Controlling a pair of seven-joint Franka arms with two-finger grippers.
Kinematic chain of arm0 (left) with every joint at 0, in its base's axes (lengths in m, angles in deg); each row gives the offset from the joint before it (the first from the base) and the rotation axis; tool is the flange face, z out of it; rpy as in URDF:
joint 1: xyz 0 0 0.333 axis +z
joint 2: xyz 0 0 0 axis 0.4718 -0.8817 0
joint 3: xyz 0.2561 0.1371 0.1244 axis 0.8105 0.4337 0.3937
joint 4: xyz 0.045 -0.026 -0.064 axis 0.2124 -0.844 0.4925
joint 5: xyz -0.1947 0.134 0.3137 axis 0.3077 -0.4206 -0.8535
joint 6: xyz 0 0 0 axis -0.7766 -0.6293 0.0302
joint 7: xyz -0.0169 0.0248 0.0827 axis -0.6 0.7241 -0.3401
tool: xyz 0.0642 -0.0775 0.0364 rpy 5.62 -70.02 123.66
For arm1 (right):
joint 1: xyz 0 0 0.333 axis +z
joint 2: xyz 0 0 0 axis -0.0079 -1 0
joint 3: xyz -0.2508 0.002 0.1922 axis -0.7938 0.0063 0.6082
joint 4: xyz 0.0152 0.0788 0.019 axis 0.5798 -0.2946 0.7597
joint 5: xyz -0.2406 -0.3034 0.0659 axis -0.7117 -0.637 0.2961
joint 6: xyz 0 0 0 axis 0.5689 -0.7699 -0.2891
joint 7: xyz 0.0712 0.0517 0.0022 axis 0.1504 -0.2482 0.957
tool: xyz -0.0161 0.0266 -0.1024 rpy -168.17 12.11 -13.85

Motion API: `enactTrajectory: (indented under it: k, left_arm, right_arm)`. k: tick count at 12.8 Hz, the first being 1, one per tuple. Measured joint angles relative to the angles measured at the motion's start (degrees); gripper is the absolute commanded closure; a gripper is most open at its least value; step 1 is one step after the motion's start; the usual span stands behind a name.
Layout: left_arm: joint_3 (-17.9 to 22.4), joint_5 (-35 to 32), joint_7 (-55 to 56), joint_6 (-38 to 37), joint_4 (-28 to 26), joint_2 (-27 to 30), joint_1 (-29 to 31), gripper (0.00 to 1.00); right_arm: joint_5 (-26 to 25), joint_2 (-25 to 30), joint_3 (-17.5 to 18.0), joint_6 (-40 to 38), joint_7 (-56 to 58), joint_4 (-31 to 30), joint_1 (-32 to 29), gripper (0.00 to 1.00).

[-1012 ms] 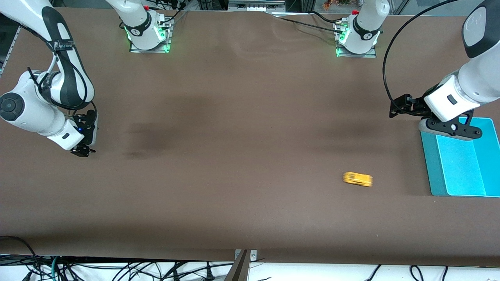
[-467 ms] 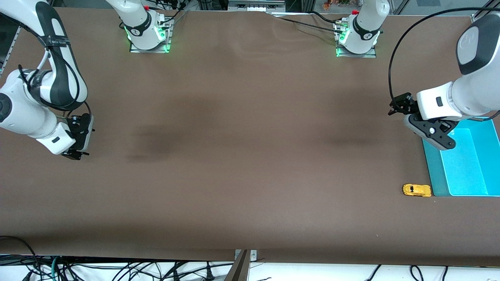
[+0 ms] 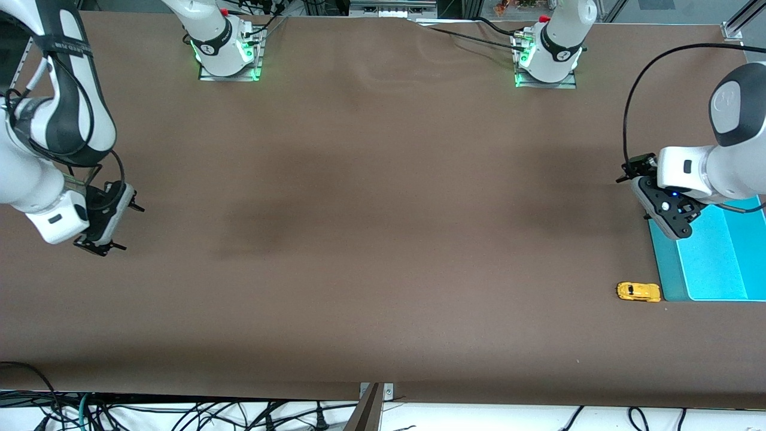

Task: Wind and store yellow beetle car
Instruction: 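Lower the left gripper down over the yellow car beside the bin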

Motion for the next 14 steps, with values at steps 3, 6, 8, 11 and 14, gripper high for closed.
enactTrajectory:
  k: [3, 6, 8, 11, 14]
  left_arm:
    - [0.2, 0.0, -13.9, 8.6, -3.3, -2.3, 4.3, 0.0]
    - [0.3, 0.0, -24.0, 18.9, -4.6, -7.4, 7.0, 0.0]
    - [0.2, 0.0, -26.6, 25.2, -4.8, -11.4, 7.1, 0.0]
    - [0.2, 0.0, -31.0, 34.9, -4.8, -17.0, 7.2, 0.0]
    - [0.3, 0.0, -36.8, 41.4, -4.4, -20.5, 9.1, 0.0]
  right_arm:
    - [0.1, 4.4, 0.1, -5.4, -19.2, 0.2, 1.1, 0.0]
    - [0.1, 8.5, 0.0, -9.4, -38.7, 0.2, 3.0, 0.0]
    - [0.1, 10.5, -1.9, -12.6, -50.1, 0.2, 4.9, 0.0]
    - [0.1, 12.2, -5.5, -16.4, -59.4, 0.3, 5.9, 0.0]
    - [-1.2, 12.7, -7.6, -27.5, -69.2, 5.6, 5.9, 0.0]
